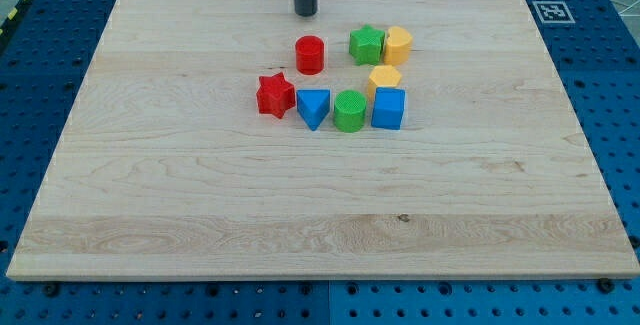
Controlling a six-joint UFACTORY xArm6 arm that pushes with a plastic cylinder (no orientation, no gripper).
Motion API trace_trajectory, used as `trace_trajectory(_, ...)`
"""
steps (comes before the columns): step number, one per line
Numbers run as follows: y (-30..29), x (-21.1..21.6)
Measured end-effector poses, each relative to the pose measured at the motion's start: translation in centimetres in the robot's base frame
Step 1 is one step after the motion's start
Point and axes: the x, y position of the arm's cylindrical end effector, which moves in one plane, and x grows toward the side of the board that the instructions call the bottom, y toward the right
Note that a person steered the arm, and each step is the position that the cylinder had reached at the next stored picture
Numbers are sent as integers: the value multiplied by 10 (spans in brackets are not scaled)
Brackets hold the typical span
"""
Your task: Slide red circle to the red star
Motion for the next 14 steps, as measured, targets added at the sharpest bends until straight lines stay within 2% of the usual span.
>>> trace_trajectory(4, 19, 69)
trace_trajectory(7, 35, 90)
trace_trajectory(10, -17, 92)
trace_trajectory(12, -43, 71)
trace_trajectory(14, -67, 71)
